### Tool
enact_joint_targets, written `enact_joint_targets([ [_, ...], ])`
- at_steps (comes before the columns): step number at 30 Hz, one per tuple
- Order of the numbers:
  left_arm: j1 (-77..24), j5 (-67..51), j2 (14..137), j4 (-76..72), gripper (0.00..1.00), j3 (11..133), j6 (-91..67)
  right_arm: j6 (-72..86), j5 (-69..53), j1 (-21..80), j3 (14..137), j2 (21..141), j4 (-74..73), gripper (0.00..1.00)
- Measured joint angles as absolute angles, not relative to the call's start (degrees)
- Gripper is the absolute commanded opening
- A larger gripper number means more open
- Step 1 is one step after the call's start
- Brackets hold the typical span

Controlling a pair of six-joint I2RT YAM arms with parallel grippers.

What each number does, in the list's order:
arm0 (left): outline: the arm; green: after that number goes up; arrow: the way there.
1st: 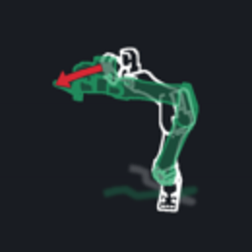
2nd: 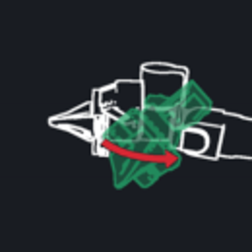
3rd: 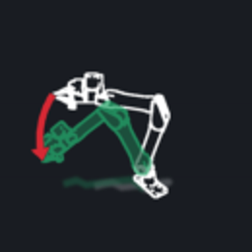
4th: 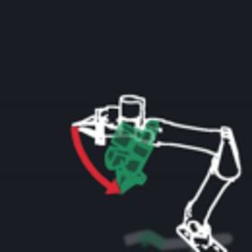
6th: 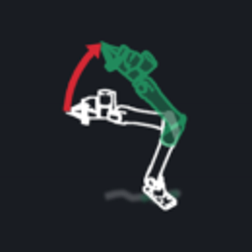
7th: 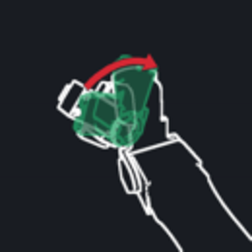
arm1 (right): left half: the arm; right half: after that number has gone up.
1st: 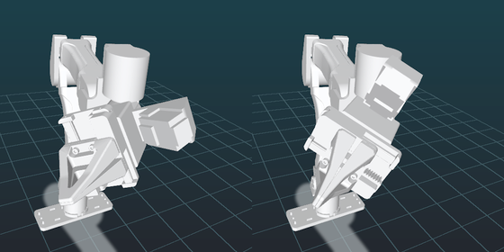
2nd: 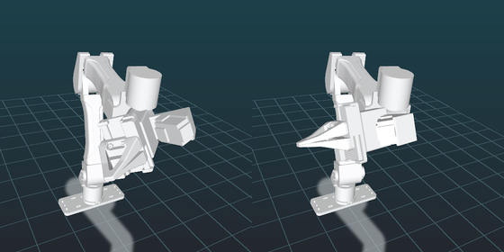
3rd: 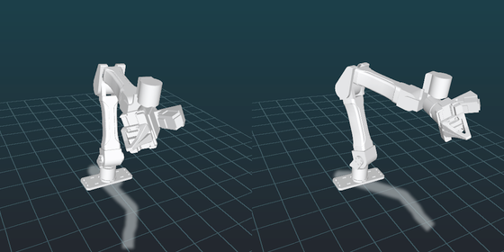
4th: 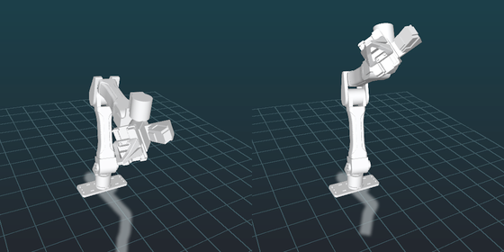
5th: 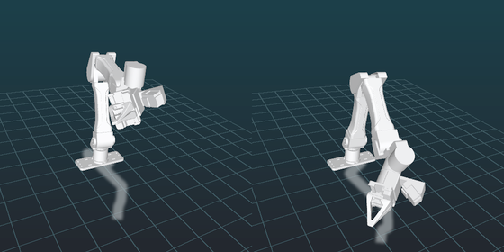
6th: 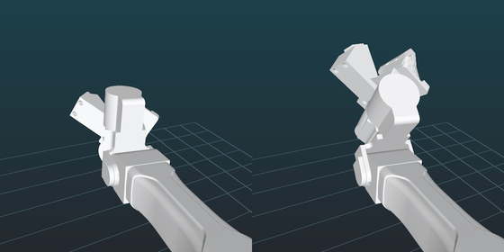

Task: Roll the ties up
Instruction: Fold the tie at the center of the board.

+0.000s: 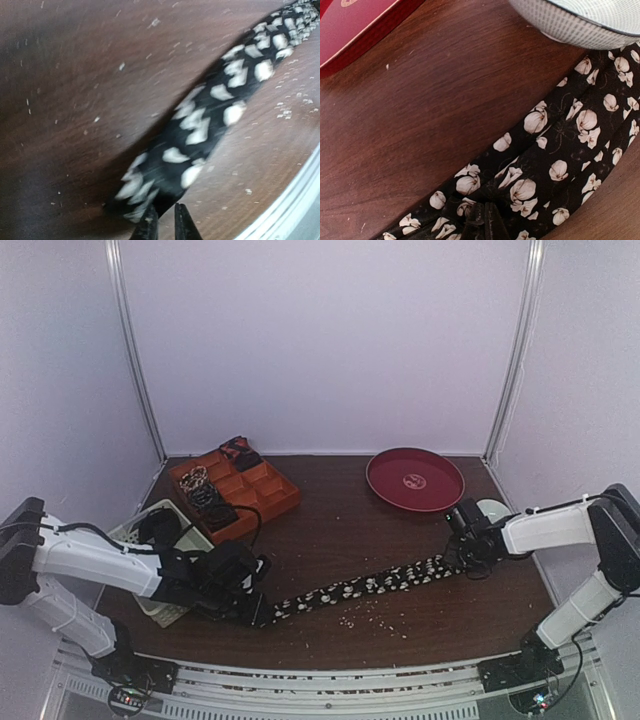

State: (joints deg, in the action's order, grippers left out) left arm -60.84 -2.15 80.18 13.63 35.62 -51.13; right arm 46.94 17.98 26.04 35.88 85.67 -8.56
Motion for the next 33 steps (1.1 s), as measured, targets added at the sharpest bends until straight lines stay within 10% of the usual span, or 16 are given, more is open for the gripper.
enact_joint_targets([
  [8, -60.9, -0.1, 83.3, 13.6, 0.06, 35.9, -50.9, 46.9, 19.2, 23.3, 34.6, 85.5, -5.9, 0.00],
  [21, -58.0, 3.8, 76.2, 16.2, 0.43, 36.6, -51.6, 44.2, 11.2, 24.3, 34.5, 77.4, -8.0, 0.05],
  [33, -55.6, 1.3, 69.7, 5.7, 0.43, 24.5, -57.0, 45.7, -0.9, 47.0, 35.9, 78.1, 10.5, 0.00],
])
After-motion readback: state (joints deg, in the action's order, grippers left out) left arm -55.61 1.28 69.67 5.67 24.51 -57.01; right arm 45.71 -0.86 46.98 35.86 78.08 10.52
